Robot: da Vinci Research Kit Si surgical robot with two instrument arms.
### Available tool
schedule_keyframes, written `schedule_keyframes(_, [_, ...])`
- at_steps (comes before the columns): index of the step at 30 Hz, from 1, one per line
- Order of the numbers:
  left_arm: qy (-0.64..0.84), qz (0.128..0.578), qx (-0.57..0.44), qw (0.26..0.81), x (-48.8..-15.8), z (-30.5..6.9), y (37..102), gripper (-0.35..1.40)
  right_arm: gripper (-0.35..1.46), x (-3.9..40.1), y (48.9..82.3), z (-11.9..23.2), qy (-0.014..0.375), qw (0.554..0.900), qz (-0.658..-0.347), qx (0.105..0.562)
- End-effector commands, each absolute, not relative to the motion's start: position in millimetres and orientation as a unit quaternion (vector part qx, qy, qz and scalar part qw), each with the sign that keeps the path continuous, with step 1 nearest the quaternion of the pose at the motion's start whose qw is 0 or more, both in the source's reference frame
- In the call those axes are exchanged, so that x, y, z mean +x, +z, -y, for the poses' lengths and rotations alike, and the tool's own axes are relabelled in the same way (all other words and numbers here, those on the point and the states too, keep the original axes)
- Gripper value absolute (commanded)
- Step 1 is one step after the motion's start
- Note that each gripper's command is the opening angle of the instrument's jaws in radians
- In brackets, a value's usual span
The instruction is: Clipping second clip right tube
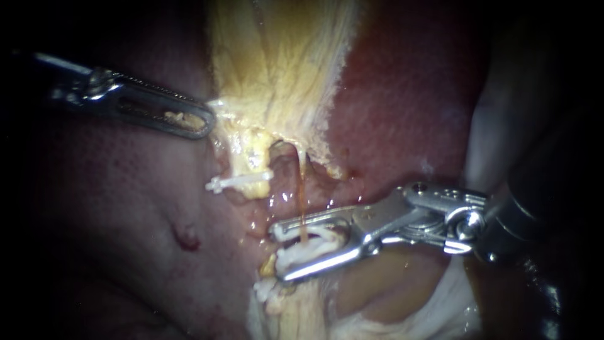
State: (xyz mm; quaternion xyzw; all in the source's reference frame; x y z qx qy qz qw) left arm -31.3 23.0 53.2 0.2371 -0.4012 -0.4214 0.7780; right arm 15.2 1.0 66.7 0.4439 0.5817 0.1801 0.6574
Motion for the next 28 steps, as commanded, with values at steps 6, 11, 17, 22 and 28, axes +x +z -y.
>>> schedule_keyframes(6, [-0.421, 0.401, 0.237, 0.778, -31.3, -23.0, 53.2, -0.35, -0.12, 14.7, 67.1, -1.2, 0.179, 0.66, -0.579, 0.444])
schedule_keyframes(11, [-0.421, 0.401, 0.237, 0.778, -31.3, -23.0, 53.2, -0.35, -0.35, 14.1, 67.4, -1.4, 0.198, 0.656, -0.564, 0.461])
schedule_keyframes(17, [-0.421, 0.401, 0.237, 0.778, -31.3, -23.0, 53.3, -0.35, -0.35, 13.8, 67.8, -1.3, 0.201, 0.657, -0.559, 0.463])
schedule_keyframes(22, [-0.421, 0.401, 0.237, 0.778, -31.3, -23.0, 53.3, -0.35, -0.35, 13.8, 67.8, -1.3, 0.201, 0.657, -0.559, 0.463])
schedule_keyframes(28, [-0.421, 0.401, 0.237, 0.778, -31.3, -23.1, 53.3, -0.35, -0.35, 13.7, 68.1, -1.5, 0.202, 0.656, -0.558, 0.466])
